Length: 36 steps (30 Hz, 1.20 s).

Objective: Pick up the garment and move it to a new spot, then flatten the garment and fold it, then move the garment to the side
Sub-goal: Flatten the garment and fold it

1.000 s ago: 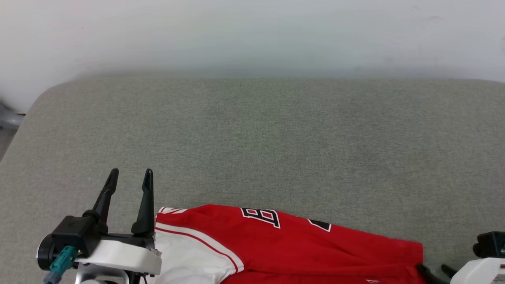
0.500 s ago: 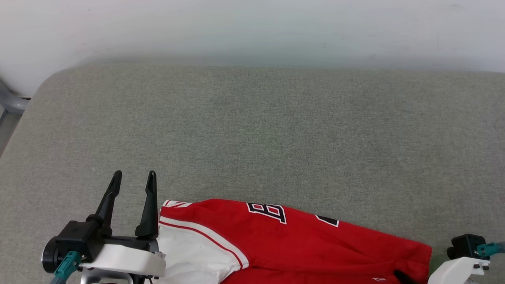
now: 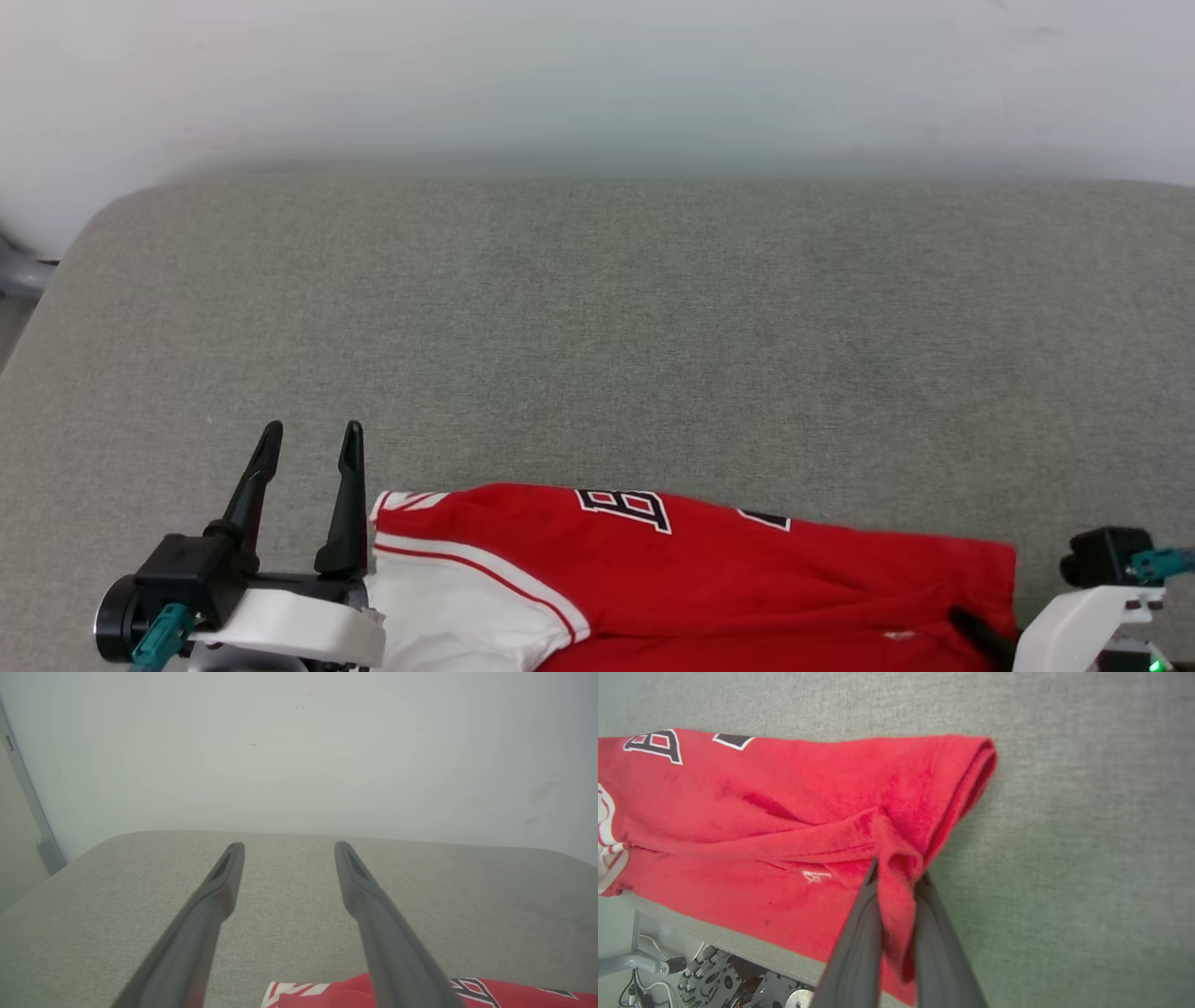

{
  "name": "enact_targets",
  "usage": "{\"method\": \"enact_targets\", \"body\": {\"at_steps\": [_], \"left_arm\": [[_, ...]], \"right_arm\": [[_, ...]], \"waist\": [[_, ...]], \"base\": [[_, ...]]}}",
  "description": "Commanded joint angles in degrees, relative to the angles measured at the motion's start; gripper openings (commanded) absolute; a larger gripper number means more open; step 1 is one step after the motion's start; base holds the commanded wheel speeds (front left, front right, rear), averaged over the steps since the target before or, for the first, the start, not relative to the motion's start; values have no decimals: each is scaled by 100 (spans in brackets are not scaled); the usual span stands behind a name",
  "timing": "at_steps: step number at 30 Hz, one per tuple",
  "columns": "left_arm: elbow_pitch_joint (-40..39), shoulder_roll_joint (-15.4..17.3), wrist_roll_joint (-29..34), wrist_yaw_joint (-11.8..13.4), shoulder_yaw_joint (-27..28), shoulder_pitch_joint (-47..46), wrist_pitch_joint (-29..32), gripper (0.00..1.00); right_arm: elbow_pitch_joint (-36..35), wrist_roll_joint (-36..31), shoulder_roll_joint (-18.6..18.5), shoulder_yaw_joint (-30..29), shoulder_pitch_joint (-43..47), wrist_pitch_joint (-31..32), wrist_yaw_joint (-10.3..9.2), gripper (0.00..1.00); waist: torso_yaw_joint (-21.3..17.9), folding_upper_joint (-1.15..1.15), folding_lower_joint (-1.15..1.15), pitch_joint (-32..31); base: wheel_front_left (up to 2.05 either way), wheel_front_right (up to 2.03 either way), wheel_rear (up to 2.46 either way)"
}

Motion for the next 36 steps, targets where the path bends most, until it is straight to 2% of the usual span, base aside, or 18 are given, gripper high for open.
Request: {"method": "enact_targets", "body": {"at_steps": [1,12,17,21,27,32,36], "left_arm": [[38,1,60,20,23,93,-23,100],[47,-17,90,49,50,169,-23,100],[62,-36,90,45,41,174,-23,100],[88,-33,76,25,27,168,-23,100],[135,-34,58,-7,-32,111,-13,100],[153,-31,47,-17,-89,77,11,100],[154,-34,47,-31,-138,17,31,100]], "right_arm": [[-63,-47,-81,-90,-104,36,-4,0],[9,-137,-599,-1227,-346,460,-4,0],[-164,-80,-639,-1573,-358,850,-4,0],[-416,501,-331,-1536,-415,1459,-4,0],[-952,1749,296,-1317,-370,2298,-3,0],[-1052,2483,798,-1142,-283,2593,-3,0],[-926,2964,1018,-866,-353,2547,-3,0]], "waist": [[-58,0,0,-59],[-203,0,0,-185],[-232,0,0,-197],[-244,0,0,-201],[-168,0,0,-236],[-62,0,0,-248],[45,0,0,-203]], "base": [[0,0,0],[0,0,0],[0,0,0],[0,0,0],[0,0,0],[0,0,0],[0,0,0]]}}
